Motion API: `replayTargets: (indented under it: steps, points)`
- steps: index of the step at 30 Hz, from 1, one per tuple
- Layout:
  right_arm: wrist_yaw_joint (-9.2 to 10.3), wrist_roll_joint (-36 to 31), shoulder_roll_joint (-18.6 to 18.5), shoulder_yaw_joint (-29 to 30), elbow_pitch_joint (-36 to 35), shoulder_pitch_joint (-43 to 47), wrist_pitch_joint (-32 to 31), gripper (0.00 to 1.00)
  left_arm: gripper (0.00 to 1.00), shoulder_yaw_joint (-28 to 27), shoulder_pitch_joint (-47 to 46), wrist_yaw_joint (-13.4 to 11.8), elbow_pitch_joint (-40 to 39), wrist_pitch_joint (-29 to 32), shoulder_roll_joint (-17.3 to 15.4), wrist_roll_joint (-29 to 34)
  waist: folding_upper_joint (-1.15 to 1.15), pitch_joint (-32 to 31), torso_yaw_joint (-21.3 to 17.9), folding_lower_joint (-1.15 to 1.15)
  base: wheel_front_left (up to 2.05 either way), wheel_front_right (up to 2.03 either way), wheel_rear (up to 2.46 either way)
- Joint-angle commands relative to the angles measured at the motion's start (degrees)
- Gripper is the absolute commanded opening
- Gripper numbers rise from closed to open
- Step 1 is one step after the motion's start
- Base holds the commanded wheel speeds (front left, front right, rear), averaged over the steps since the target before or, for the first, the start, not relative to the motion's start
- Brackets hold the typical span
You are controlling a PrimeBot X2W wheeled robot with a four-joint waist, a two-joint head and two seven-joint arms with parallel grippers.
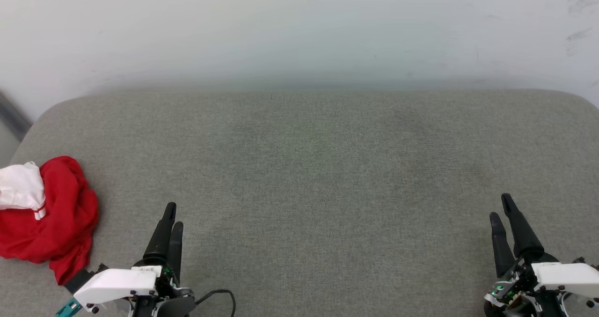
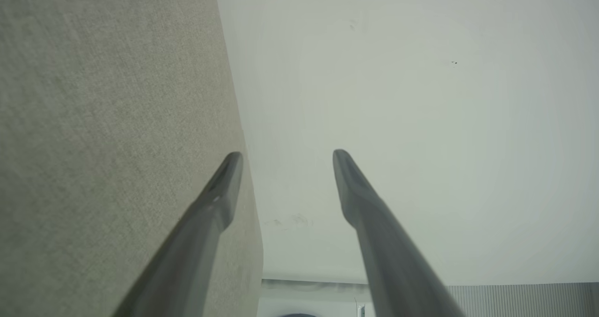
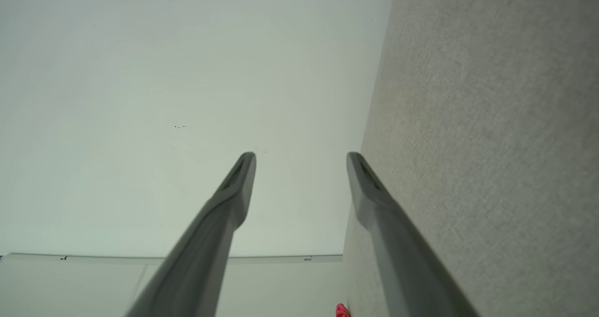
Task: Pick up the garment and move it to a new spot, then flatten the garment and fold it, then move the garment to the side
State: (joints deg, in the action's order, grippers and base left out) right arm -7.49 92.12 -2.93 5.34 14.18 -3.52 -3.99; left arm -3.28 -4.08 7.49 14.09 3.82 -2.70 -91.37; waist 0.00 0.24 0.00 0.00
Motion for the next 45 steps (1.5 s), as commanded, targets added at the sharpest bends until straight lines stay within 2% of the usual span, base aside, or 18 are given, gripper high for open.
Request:
replayTargets:
  steps: [1, 13, 33, 45]
  points:
    - [0.00, -0.41, -0.02, -0.28, -1.61, -0.84, 0.57, 1.00, 1.00, 0.65, -1.52, 0.03, -1.65, -0.63, -0.11, 0.56, 0.00, 0.00, 0.02, 0.00, 0.00, 0.00, 0.00]
    - [0.00, -5.50, -1.23, -2.43, -4.42, -0.38, 3.82, 1.00, 1.00, 2.90, -1.34, 0.03, -4.98, -3.68, -0.13, 5.47, 0.00, -0.10, 0.21, 0.00, 0.00, 0.00, 0.00]
    - [0.00, -32.54, -1.96, -3.99, -7.26, 0.02, 8.11, 1.00, 1.00, 6.14, -1.53, 0.03, -7.43, -7.95, -0.16, 23.37, 0.00, -0.16, 0.44, 0.00, 0.00, 0.00, 0.00]
    - [0.00, -44.21, -1.62, -4.34, -8.75, 0.35, 8.35, 1.00, 1.00, 7.29, -1.46, 0.02, -7.48, -9.96, -0.18, 36.91, 0.00, -0.24, 0.49, 0.00, 0.00, 0.00, 0.00]
